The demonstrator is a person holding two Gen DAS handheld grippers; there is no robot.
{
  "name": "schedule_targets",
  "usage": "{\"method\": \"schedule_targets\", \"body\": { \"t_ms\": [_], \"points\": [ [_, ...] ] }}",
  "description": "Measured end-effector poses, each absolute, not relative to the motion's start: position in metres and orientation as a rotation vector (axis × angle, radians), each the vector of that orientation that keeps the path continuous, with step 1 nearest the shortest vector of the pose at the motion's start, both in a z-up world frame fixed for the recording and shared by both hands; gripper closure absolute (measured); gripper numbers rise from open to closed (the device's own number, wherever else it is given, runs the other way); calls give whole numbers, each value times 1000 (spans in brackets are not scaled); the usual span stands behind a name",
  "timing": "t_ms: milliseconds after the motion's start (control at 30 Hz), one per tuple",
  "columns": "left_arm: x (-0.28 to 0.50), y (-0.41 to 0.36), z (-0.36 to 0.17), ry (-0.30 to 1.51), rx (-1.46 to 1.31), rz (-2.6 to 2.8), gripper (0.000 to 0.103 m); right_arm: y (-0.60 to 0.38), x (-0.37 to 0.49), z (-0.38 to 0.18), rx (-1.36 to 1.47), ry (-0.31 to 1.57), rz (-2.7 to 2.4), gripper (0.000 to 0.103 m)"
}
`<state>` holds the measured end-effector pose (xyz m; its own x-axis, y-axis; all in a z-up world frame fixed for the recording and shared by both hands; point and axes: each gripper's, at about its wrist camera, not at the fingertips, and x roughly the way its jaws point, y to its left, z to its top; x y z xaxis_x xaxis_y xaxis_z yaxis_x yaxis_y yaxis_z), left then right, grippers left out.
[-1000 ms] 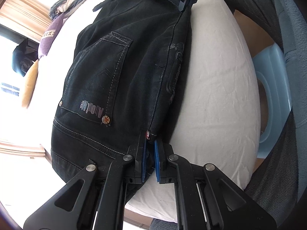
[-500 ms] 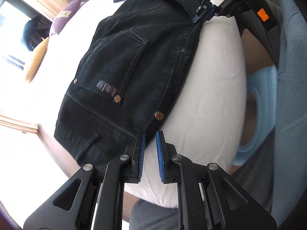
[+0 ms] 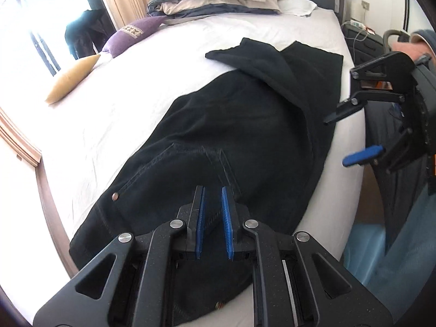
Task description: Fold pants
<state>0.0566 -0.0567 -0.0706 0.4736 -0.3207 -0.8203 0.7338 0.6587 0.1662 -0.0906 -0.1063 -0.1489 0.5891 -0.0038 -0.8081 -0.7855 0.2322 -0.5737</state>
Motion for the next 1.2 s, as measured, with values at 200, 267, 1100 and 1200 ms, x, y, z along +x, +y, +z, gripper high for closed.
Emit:
{"method": "schedule_targets", "body": {
  "t_ms": [200, 267, 1100, 1200],
  "points": [
    [96, -96, -119, 1011, 507, -673, 92, -168, -35, -116, -751, 924, 388, 45],
    [94, -103, -146, 1035, 574, -659, 92, -193, -12, -104, -603, 939, 304, 45],
    [129, -144, -150, 1086, 287, -649, 92, -306, 317, -179, 19, 1276, -226, 43],
    [128, -145, -152, 1079, 294, -644, 92, -305, 319, -183, -8, 1254, -238, 40]
  ]
}}
